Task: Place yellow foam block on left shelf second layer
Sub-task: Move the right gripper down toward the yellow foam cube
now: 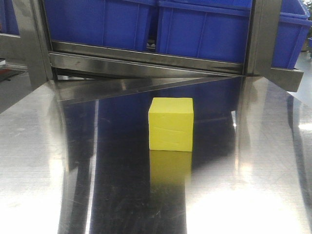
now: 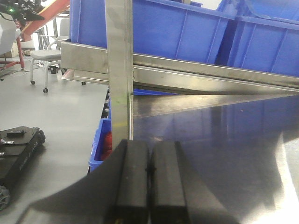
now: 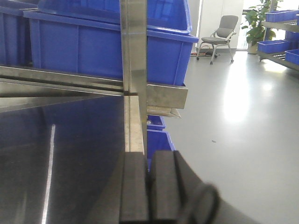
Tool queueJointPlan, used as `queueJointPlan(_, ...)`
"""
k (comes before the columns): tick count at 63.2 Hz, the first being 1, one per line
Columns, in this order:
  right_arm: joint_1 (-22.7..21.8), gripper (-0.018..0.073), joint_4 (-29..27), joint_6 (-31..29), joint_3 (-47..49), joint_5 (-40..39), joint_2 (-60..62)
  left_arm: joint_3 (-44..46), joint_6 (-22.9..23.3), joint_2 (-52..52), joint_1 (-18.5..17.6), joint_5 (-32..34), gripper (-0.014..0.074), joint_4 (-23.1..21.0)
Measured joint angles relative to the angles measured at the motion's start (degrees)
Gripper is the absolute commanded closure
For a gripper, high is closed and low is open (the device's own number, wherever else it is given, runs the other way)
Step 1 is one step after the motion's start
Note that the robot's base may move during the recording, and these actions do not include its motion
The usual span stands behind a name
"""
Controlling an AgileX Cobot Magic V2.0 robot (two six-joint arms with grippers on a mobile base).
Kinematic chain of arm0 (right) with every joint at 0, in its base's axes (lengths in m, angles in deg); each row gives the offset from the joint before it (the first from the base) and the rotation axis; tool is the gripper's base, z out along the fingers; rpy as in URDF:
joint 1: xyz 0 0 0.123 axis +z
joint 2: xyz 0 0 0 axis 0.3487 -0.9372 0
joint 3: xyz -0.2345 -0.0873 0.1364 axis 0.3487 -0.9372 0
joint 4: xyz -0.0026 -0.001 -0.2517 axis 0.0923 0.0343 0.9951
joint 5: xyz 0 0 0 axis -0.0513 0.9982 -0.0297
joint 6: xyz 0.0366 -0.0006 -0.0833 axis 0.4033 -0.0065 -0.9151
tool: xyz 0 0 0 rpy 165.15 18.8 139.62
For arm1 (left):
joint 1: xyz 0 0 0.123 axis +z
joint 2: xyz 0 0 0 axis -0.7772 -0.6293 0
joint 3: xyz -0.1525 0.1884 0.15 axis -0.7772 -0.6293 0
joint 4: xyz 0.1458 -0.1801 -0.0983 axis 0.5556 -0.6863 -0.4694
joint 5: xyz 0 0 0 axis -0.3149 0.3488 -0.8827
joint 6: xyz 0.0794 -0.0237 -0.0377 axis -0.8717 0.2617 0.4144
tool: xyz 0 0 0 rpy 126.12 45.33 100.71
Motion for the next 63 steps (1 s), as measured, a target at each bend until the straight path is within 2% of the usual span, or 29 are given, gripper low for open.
queueJointPlan(63,0.0,0.0528,0.0,0.0,0.1,-0.3,0.0,0.0,0.0,0.0,0.0,0.0,0.046,0.0)
